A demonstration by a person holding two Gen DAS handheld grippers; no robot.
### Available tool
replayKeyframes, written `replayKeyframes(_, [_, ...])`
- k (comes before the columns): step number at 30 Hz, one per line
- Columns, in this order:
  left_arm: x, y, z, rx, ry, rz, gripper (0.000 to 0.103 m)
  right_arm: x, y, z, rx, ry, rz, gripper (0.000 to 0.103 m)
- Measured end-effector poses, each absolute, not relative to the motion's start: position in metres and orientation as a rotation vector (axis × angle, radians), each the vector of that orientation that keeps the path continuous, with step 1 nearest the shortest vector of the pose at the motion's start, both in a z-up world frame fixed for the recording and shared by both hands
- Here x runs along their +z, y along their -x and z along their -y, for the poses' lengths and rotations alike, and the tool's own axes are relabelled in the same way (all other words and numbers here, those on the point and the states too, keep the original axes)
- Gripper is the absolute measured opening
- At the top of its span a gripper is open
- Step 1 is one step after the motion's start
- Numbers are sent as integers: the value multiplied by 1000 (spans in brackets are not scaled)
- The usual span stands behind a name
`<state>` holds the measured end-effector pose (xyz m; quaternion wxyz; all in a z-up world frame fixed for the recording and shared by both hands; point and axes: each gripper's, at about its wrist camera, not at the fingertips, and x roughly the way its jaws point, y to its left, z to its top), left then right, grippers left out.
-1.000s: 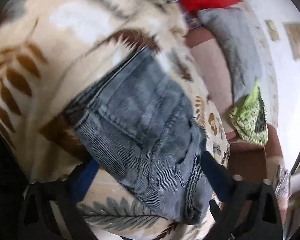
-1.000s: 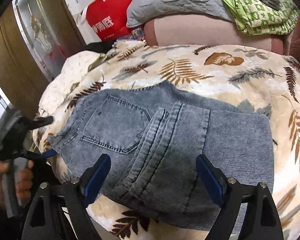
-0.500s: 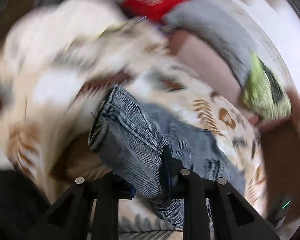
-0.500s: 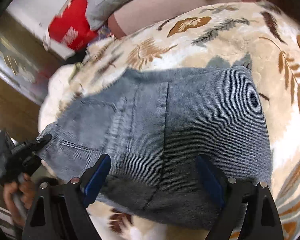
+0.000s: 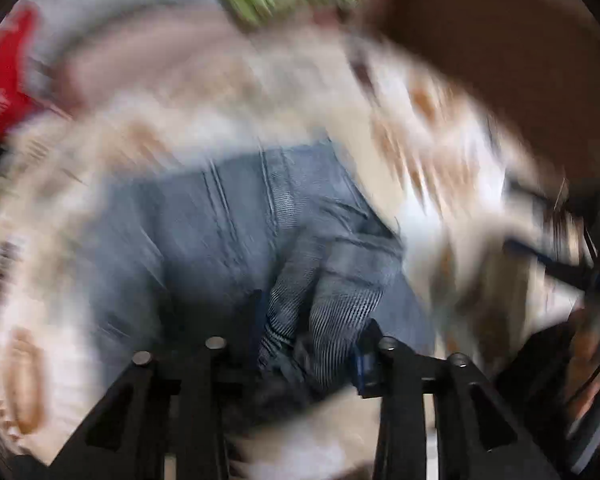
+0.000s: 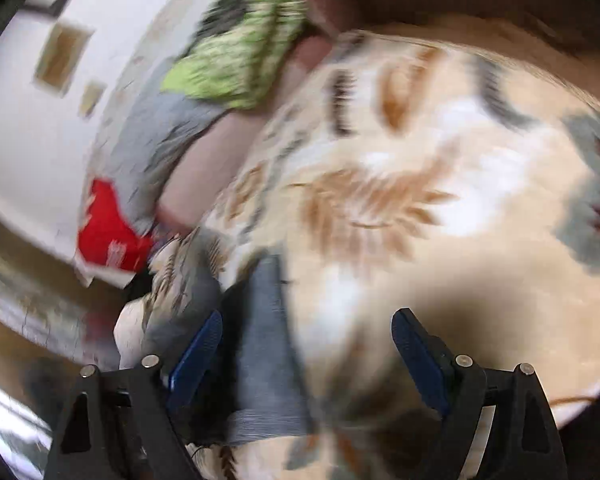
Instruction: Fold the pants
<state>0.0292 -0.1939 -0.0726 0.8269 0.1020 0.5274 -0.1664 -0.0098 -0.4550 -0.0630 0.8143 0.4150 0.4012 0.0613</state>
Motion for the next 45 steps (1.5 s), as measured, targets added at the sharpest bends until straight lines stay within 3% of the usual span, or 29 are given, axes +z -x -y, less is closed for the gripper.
replayKeyframes(2, [-62,-11,197,-353,-285,-1010,49,-75,15,465,124,-937,-883,89])
replayKeyframes(3, [-50,-6,192,-402,-260,-1006,60,-77,16,468,116,-937,-890,89])
replayKeyframes(6, [-13,3,162,-443,-141,-958,68,-71,13,463,140,-935,-883,89])
replayKeyframes(10, [19,12,91,-263,7,-805,87,-60,9,435,284,-929,-904,89])
replayKeyframes(15, [-15,-13,31,-79,127,-935,87,-52,9,385,616,-1116,-941,89])
replayKeyframes(19, [-42,-20,32,-117,149,-989,87,-79,1,364,600,-1130,-1002,89])
replayKeyframes(20, [-51,-19,33,-113,137,-1026,87,-101,-2,364,493,-1111,-1085,74])
replayKeyframes(21, [-56,-18,32,-114,136,-1047,87,-118,3,369,432,-1184,-1113,68])
replayKeyframes(25, [-40,-1,25,-107,176,-945,87,-75,10,370,430,-1085,-1048,79])
replayKeyframes(28, [-41,0,32,-114,151,-908,87,-61,5,359,483,-1118,-1032,81])
replayKeyframes(30, [-67,-11,41,-110,113,-999,87,-71,-4,350,463,-1134,-1075,81])
replayKeyframes(33, [-79,-11,36,-102,148,-985,90,-105,-12,346,365,-1221,-1159,81])
replayKeyframes(36, [-78,-11,35,-112,149,-989,90,-116,-12,347,333,-1331,-1129,80])
replayKeyframes(37, [-80,-11,35,-110,148,-984,90,-116,-14,347,328,-1343,-1122,78])
replayKeyframes(39, [-82,-11,35,-109,147,-976,90,-116,-17,350,297,-1295,-1117,50])
replayKeyframes(41, [-82,-11,34,-115,147,-978,91,-116,-20,350,274,-1262,-1129,6])
replayKeyframes(45, [-65,-9,26,-108,190,-985,91,-83,-11,339,280,-1075,-1079,6])
